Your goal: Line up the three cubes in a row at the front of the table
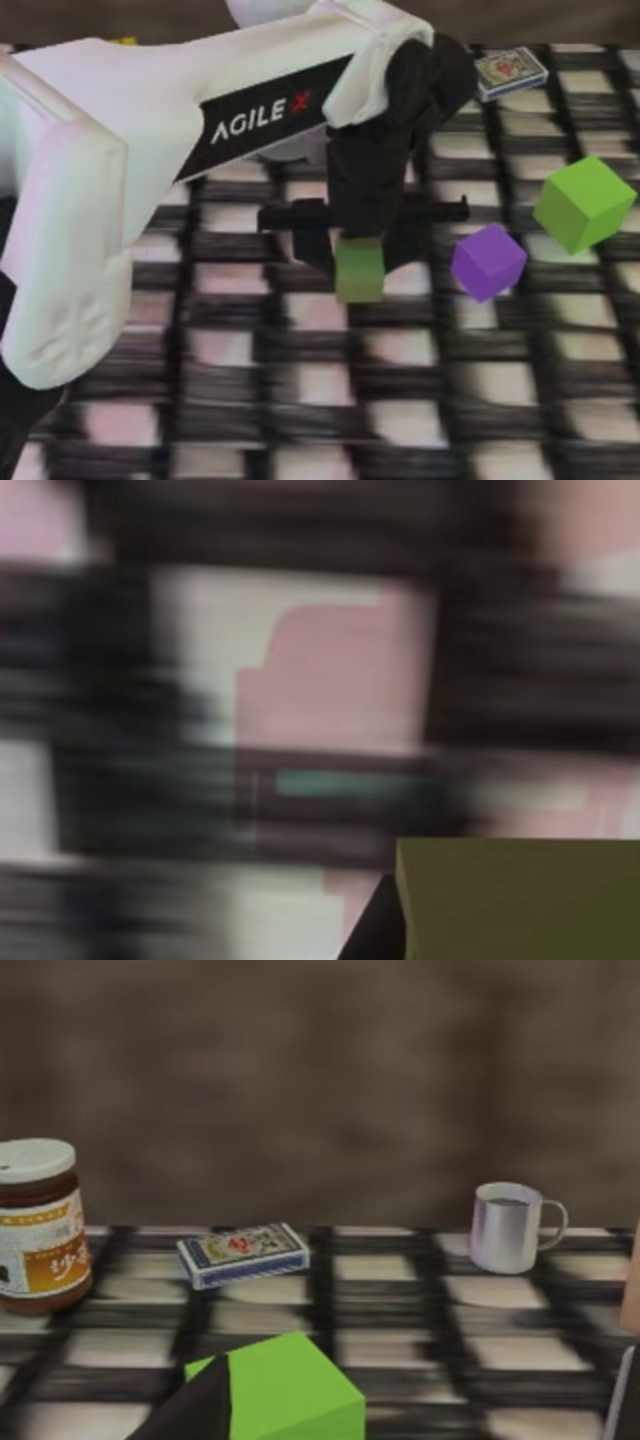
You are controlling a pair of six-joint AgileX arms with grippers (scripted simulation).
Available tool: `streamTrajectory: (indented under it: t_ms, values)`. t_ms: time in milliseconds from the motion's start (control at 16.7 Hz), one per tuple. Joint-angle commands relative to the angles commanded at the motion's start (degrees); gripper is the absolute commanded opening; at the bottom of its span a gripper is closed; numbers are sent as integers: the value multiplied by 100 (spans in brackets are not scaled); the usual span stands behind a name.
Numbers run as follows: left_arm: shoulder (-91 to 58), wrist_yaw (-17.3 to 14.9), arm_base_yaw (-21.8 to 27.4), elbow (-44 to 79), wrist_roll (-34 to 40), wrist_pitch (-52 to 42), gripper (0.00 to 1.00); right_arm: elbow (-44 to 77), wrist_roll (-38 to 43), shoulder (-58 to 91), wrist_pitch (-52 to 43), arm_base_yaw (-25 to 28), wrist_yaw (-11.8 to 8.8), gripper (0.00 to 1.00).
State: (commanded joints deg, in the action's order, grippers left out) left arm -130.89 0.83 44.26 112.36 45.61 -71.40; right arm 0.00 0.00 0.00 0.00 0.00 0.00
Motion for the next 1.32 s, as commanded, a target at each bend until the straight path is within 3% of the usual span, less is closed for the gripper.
streamTrajectory:
  t_ms: [180, 360, 720, 1080, 1320]
  values:
    - [-235, 8, 894, 542, 758, -306, 0, 0, 0, 0, 0, 0, 0, 100]
    - [-320, 18, 1300, 825, 1151, -445, 0, 0, 0, 0, 0, 0, 0, 100]
    - [-302, 16, 1293, 724, 1150, -338, 0, 0, 0, 0, 0, 0, 0, 100]
    - [-469, 14, 1315, -319, 1176, 876, 0, 0, 0, 0, 0, 0, 0, 100]
    - [-502, 17, 1330, -450, 1180, 1015, 0, 0, 0, 0, 0, 0, 0, 100]
